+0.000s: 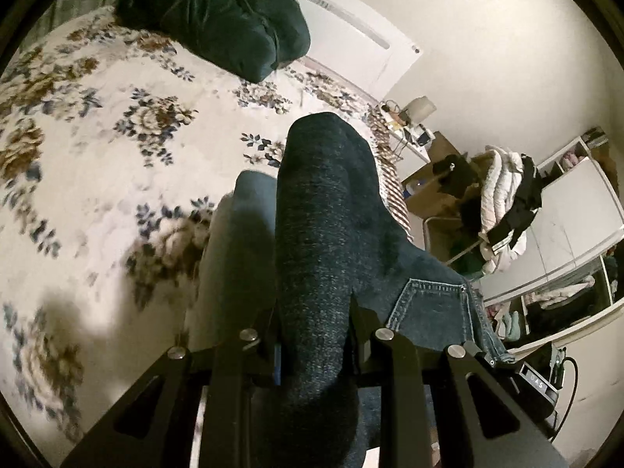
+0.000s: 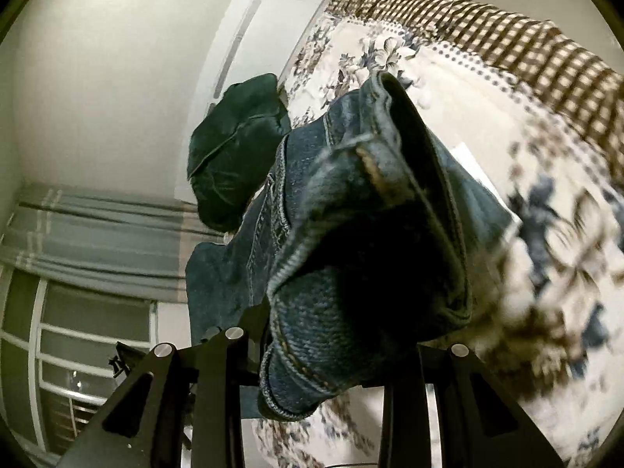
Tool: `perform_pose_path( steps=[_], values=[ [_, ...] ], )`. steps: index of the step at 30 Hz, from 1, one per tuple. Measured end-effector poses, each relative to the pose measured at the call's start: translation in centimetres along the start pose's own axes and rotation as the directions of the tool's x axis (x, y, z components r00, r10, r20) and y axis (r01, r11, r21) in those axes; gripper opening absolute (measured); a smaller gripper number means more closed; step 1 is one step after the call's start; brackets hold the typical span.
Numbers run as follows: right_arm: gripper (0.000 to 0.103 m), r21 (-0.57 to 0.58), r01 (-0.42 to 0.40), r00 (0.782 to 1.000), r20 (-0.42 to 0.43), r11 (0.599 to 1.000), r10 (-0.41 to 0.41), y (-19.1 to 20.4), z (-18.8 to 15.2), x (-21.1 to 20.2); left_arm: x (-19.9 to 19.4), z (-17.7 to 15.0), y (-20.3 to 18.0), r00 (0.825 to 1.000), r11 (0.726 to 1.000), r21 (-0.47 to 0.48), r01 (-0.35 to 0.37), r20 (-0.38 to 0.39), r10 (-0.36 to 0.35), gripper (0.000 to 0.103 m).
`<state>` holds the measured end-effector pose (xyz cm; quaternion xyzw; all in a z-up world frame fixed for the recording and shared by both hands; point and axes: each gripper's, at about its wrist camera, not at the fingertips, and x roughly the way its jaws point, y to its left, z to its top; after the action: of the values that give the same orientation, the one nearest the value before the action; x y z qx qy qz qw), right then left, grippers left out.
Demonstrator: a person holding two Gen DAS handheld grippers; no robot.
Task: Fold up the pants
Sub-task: 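Lift the folded jeans with both grippers and lower them onto the clothing stack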
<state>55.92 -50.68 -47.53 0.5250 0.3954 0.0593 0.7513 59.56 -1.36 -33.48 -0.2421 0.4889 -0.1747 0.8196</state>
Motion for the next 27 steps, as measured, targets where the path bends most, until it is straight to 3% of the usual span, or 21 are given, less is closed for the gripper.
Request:
perform_pose_path(
  steps=[6, 10, 12, 18, 23, 25, 27],
  values=[
    [0.032, 0.005, 0.046, 0.999, -0.016, 0.999, -0.046, -1.6, 2.8, 5.6, 5.9, 2.0, 3.1, 0.998, 0.999, -0.043, -0.019, -0.066, 0.016, 0.021],
    [0.033, 0.005, 0.056, 0.998, -0.03, 0.998, -0.055, -3.1, 3.2, 7.0, 6.8, 2.0, 4.1, 0.996, 0.998, -0.064, -0.015, -0.094, 0.009, 0.022],
    [0.035, 0.015, 0.065, 0.997, -0.048, 0.998, -0.064, -3.7, 3.5, 7.5, 7.1, 2.0, 4.4, 0.993, 0.998, -0.063, -0.027, -0.118, 0.02, 0.027],
    [0.049, 0.001, 0.158, 0.98, -0.125, 0.988, -0.156, -4.0, 3.8, 7.2, 6.7, 1.4, 4.7, 0.986, 0.995, -0.078, -0.054, -0.159, 0.041, 0.036],
    [0.061, -0.036, 0.236, 0.964, -0.121, 0.971, -0.238, -3.2, 2.9, 4.6, 4.7, 1.2, 4.1, 0.987, 0.99, -0.078, -0.115, -0.117, 0.106, 0.038],
    [0.065, -0.061, 0.255, 0.96, -0.105, 0.965, -0.26, -2.6, 2.5, 3.3, 3.7, 1.1, 3.4, 0.986, 0.988, -0.049, -0.144, -0.096, 0.139, 0.048],
    [0.071, -0.084, 0.286, 0.952, -0.09, 0.955, -0.293, -1.9, 1.9, 2.3, 3.0, 0.9, 2.7, 0.983, 0.986, -0.021, -0.165, -0.085, 0.163, 0.091]
  ],
)
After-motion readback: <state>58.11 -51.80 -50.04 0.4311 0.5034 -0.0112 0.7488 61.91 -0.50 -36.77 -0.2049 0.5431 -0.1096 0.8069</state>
